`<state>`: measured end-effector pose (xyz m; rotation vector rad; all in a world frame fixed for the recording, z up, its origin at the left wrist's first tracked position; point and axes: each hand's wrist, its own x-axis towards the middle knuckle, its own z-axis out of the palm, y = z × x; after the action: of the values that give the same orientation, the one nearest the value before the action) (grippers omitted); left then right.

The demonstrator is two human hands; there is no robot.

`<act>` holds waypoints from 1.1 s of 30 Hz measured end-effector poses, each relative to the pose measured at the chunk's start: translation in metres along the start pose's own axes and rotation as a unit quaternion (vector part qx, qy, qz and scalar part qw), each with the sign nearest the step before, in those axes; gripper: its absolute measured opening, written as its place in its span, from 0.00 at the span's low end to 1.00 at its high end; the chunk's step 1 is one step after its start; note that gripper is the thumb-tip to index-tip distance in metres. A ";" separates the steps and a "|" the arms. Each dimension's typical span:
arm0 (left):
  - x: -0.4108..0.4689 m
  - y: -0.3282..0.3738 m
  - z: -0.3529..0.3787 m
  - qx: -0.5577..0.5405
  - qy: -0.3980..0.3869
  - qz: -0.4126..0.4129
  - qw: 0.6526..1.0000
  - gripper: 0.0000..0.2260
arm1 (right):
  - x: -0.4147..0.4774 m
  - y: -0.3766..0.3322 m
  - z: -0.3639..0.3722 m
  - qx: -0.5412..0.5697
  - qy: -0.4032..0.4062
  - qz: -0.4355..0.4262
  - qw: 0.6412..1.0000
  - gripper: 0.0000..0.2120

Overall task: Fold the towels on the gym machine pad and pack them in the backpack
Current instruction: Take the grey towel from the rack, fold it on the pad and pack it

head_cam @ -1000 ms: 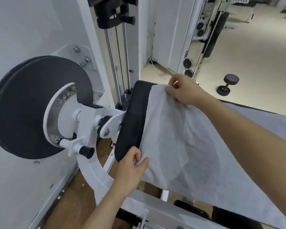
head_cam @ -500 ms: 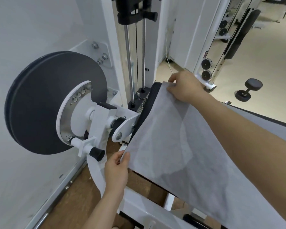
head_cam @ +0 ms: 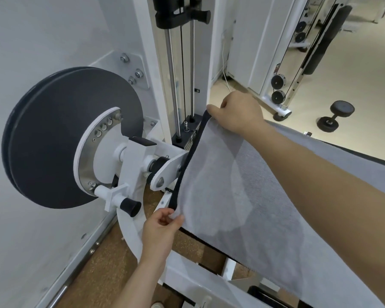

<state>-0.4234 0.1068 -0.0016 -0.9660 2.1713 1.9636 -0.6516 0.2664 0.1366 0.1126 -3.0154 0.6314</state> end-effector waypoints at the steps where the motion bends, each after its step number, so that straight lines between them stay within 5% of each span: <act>1: -0.001 0.001 -0.001 0.017 -0.007 0.012 1.000 0.07 | -0.002 -0.003 0.001 -0.004 0.001 0.013 1.000 0.23; 4: -0.009 0.005 -0.006 0.052 -0.019 0.053 0.997 0.08 | -0.007 -0.006 0.007 -0.015 0.021 0.019 0.999 0.16; 7: -0.020 0.017 -0.011 0.062 -0.032 0.101 0.992 0.11 | -0.014 0.001 0.002 0.107 0.031 0.042 0.993 0.03; 10: -0.041 0.038 -0.010 0.057 -0.113 0.155 0.980 0.13 | -0.031 0.013 -0.020 0.354 0.031 0.103 0.929 0.09; 14: -0.079 0.069 0.007 0.107 -0.301 0.240 0.917 0.15 | -0.068 0.039 -0.057 0.456 0.043 0.121 0.880 0.16; 19: -0.122 0.068 0.059 0.152 -0.422 0.244 0.860 0.07 | -0.112 0.099 -0.094 0.436 0.136 0.141 0.878 0.15; 25: -0.175 0.043 0.136 0.222 -0.479 0.290 0.798 0.06 | -0.173 0.196 -0.121 0.315 0.261 0.191 0.892 0.10; 33: -0.244 0.021 0.219 0.274 -0.544 0.369 0.702 0.06 | -0.251 0.302 -0.140 0.224 0.358 0.259 0.869 0.13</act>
<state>-0.3164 0.4051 0.0833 1.0713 2.0875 1.1832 -0.4212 0.6131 0.1261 -0.7586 -2.1158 1.0999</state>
